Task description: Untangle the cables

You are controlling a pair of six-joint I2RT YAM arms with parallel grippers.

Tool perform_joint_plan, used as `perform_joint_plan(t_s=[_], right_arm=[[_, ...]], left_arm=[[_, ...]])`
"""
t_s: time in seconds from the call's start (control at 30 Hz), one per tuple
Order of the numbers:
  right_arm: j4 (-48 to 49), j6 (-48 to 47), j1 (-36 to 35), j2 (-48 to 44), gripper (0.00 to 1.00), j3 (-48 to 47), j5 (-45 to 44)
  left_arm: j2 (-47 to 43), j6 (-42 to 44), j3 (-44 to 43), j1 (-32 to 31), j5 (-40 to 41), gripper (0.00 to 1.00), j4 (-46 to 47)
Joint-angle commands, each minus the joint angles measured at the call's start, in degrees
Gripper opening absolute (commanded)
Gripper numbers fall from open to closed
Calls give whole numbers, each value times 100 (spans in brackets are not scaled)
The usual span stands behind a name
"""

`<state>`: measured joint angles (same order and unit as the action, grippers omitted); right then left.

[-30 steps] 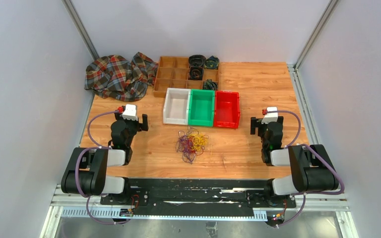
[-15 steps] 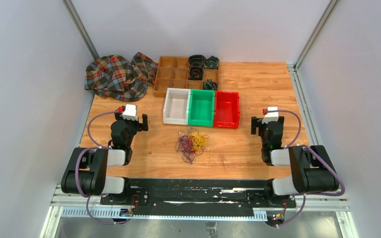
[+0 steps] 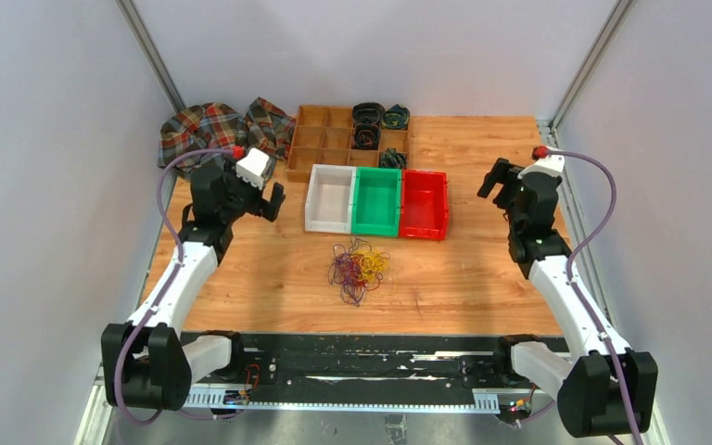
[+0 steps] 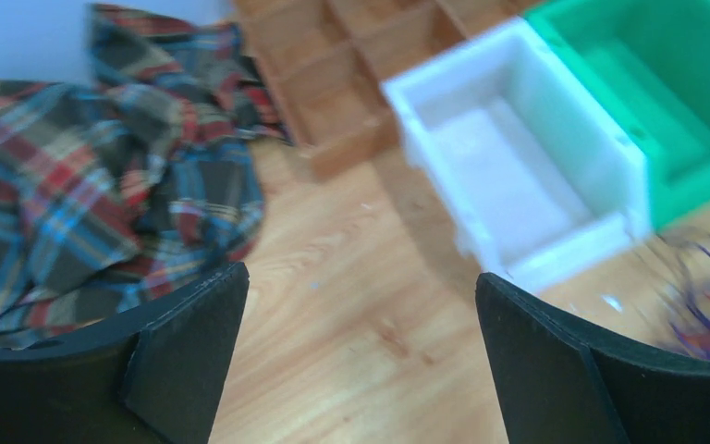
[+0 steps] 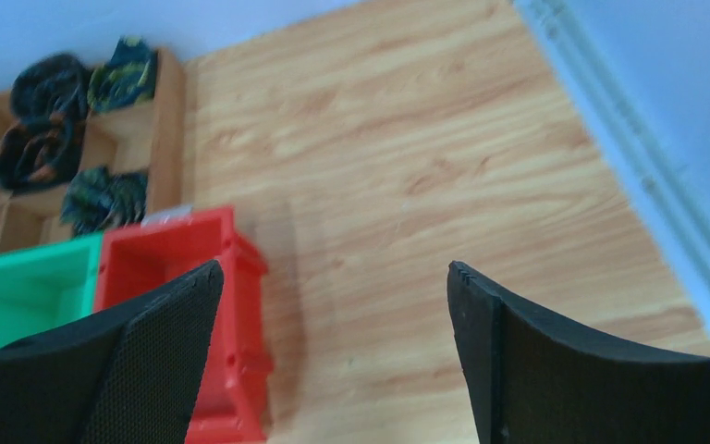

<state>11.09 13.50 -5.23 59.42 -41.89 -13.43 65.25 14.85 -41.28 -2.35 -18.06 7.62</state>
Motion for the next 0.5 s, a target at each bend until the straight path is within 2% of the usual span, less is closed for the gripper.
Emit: perform_joint_plan(t_s=[0.0, 0.07, 0.17, 0.37, 0.47], right_arm=[[-1165, 964, -99, -83, 90, 97, 1491], [-1209, 962, -273, -126, 90, 211, 1705], [-1371, 799, -902, -256, 90, 290, 1368], [-1672, 514, -2196, -489, 90, 314, 454], [-1877, 419, -2529, -556, 90, 243, 165]], left_arm=[[-58, 1009, -453, -74, -1783, 98, -2608], [15, 1427, -668, -351, -1937, 100, -3124], [268, 2275, -977, -1071, -1776, 95, -3786], [976, 2831, -1435, -1845, -1839, 91, -3983], [1461, 3202, -1773, -2162, -1746, 91, -4266]])
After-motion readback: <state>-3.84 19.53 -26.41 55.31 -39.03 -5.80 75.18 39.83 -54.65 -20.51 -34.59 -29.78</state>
